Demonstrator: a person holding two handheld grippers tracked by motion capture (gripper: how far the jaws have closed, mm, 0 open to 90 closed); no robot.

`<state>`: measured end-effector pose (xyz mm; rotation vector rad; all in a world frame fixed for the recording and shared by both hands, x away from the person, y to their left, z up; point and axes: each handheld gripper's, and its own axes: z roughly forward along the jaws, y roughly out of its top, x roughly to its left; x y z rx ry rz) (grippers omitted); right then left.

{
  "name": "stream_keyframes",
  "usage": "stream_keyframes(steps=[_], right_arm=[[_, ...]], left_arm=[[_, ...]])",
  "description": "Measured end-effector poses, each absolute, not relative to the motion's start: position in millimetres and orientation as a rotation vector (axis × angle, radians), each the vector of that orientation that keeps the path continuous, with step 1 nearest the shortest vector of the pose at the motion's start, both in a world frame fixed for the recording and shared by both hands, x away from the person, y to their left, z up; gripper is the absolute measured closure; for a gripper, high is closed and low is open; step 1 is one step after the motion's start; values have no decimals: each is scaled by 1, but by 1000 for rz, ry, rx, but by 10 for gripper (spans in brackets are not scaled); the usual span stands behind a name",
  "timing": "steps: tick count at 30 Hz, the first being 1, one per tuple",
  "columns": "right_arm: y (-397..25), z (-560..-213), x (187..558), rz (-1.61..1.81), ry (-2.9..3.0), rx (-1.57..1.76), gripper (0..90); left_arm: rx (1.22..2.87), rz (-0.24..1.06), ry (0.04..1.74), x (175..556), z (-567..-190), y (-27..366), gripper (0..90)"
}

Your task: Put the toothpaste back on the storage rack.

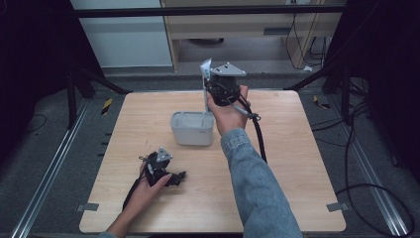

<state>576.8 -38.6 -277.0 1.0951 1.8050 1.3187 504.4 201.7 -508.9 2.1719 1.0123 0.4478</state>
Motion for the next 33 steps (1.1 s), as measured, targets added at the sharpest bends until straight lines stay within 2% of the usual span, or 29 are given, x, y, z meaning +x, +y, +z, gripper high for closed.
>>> stream_keyframes(steps=[33], right_arm=[[3,-285,577,1374,1878,1031,807]], left_arm=[[2172,449,1011,505,-509,202,0]])
